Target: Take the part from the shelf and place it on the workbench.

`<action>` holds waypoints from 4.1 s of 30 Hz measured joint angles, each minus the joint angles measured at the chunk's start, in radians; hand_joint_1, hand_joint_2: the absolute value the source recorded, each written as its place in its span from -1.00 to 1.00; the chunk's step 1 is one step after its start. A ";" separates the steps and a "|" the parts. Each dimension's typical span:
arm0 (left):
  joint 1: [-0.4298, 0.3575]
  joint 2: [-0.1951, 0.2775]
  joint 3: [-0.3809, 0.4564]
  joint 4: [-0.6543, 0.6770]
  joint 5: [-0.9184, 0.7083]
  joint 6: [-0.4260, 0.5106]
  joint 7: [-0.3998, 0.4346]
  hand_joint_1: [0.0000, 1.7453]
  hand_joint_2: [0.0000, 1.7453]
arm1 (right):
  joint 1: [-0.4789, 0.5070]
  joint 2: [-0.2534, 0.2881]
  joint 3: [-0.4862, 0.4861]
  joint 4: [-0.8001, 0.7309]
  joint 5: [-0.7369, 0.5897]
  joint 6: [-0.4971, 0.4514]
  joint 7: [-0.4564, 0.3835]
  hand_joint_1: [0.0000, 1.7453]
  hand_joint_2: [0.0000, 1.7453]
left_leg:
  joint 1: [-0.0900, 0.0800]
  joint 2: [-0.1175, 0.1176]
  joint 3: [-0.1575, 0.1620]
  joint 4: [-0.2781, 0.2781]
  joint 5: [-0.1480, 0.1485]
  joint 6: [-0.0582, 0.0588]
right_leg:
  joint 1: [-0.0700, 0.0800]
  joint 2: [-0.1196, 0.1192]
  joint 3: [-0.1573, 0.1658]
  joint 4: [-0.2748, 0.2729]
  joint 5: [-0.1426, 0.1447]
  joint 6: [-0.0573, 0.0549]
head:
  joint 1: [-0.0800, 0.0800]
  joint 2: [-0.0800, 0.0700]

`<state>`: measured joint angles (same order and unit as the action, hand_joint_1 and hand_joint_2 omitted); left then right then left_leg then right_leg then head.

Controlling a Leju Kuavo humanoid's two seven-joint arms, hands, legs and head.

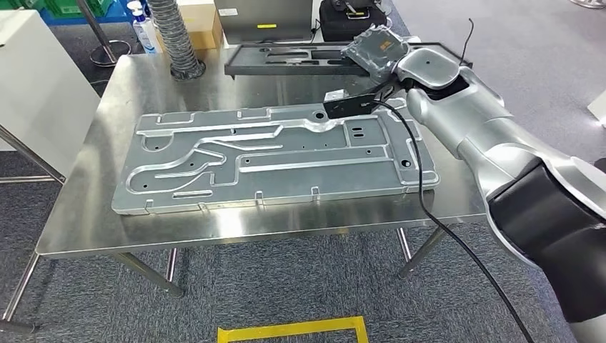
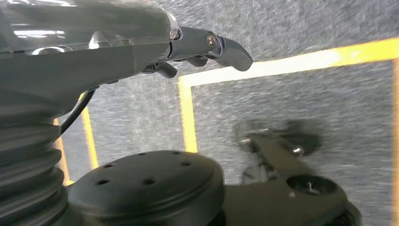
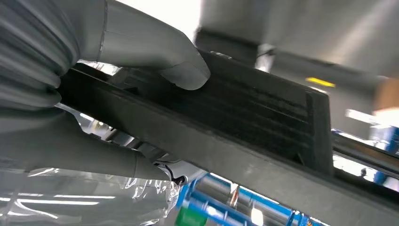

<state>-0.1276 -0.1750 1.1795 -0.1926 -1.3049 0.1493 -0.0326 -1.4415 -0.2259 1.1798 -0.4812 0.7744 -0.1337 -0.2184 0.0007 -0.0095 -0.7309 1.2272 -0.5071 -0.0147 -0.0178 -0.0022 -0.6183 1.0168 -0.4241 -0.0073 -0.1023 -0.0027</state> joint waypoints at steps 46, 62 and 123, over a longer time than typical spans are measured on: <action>0.011 -0.004 -0.004 0.000 0.012 0.113 -0.015 -1.00 -1.00 | 0.031 0.074 -0.098 0.177 -0.024 -0.040 0.002 -1.00 -1.00 | 0.004 0.025 0.114 -0.209 0.098 0.046 | 0.004 0.013 -0.097 0.209 -0.116 0.049 | 0.000 0.000; 0.035 -0.004 0.011 0.000 0.025 0.056 -0.027 -1.00 -1.00 | -0.005 0.115 -0.178 0.201 0.003 -0.065 0.071 -1.00 -1.00 | 0.005 0.021 0.018 0.051 -0.065 0.003 | 0.009 0.028 -0.032 0.000 0.039 -0.010 | 0.000 0.000; 0.040 0.013 0.002 0.004 -0.018 0.043 -0.010 -1.00 -1.00 | 0.579 0.097 -1.017 -0.020 0.209 -0.569 0.035 -1.00 -1.00 | 0.038 0.039 0.001 0.055 -0.029 -0.017 | -0.016 0.037 0.025 -0.001 -0.019 0.022 | -0.001 0.000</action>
<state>-0.0874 -0.1617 1.1819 -0.1885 -1.3229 0.1920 -0.0430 -0.8620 -0.1291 0.1625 -0.5010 0.9838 -0.7031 -0.1833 0.0391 0.0291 -0.7299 1.2824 -0.5357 -0.0320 -0.0335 0.0346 -0.5931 1.0153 -0.4436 0.0148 -0.1030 -0.0027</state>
